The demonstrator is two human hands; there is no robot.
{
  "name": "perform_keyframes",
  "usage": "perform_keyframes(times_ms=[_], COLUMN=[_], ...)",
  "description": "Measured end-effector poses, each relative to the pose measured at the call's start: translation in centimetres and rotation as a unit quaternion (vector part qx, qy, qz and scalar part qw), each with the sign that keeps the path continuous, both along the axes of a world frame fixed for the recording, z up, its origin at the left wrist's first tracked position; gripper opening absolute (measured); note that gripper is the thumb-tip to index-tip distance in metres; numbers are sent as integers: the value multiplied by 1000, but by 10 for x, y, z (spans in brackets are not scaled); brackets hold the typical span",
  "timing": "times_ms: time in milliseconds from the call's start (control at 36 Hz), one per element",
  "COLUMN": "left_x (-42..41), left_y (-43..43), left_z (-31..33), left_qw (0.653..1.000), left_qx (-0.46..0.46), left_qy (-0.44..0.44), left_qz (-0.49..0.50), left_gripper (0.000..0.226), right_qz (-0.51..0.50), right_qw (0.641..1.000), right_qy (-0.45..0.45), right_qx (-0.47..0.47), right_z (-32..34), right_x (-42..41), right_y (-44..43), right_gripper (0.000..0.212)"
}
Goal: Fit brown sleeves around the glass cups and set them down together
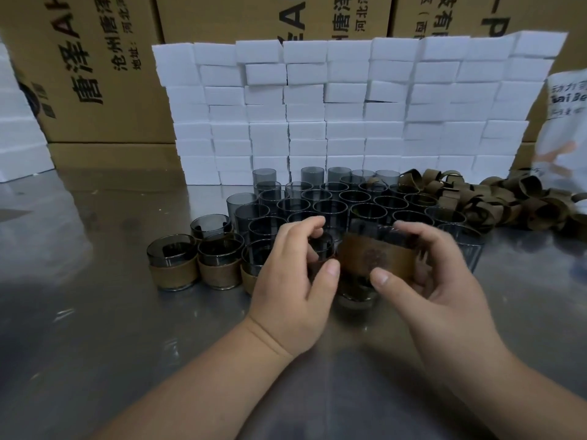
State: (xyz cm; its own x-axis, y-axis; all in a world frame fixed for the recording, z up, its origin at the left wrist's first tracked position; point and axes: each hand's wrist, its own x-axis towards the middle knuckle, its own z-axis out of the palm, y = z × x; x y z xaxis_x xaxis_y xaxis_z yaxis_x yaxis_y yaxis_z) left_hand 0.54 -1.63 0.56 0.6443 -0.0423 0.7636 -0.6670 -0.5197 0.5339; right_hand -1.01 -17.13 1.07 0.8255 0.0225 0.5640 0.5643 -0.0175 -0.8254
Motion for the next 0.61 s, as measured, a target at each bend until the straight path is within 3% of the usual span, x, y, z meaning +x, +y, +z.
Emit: perform_keyframes(times_ms=[111,194,306,472,611], left_x=[2,4,5,5,4], left_y=[-2,-3,-4,-5,-5], left_z=[1,1,-2,-3,-3], left_qw=[996,992,989,980,974], left_qx=[35,56,104,162,195], left_qy=[52,75,51,60,63], left_qz=[70,85,93,99,100], left_gripper=[57,47,41,45,46], right_qz=[-94,-164,-263,-291,-290], right_qw=[994,984,956,937,933], right_qy=[-53,-54,-57,-13,-30], right_qx=[-21,-43,-120,-195,-210], right_z=[4,6,8,8,7], right_x=[14,24,34,37,35], right_y=[-13,-22,-34,-35,-35], right_gripper=[46,50,34,27,26])
